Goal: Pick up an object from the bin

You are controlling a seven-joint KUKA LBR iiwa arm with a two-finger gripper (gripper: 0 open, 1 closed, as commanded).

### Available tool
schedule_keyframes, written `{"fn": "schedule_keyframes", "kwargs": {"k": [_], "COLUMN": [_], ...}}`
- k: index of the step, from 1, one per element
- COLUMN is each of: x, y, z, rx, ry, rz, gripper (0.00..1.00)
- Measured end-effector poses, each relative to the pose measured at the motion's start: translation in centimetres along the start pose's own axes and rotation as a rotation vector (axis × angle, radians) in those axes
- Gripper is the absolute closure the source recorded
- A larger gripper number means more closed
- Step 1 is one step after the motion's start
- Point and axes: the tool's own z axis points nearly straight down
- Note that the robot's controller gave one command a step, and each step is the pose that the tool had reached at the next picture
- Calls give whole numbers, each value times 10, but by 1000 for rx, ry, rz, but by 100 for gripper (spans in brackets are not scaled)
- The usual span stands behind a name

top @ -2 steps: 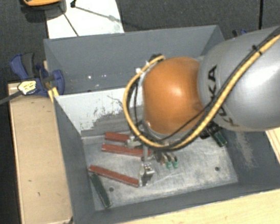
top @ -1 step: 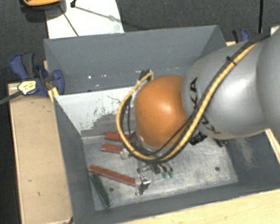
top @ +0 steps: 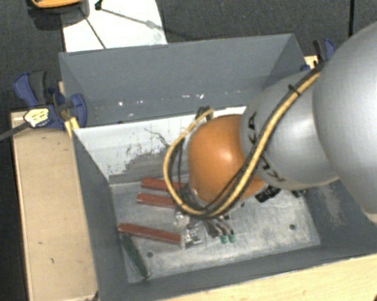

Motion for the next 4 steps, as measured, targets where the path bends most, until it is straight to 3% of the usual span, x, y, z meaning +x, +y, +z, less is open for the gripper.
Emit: {"fn": "schedule_keyframes", "kwargs": {"k": [1, 2, 3, 4], "x": [0, -2, -1, -1], "y": [0, 14, 14, 14], "z": [0, -118, -118, -118], "rx": [0, -2, -2, -2], "ry": [0, 0, 0, 0], "rz": [2, -16, -13, -11], "gripper": [100, 100, 0, 0]}}
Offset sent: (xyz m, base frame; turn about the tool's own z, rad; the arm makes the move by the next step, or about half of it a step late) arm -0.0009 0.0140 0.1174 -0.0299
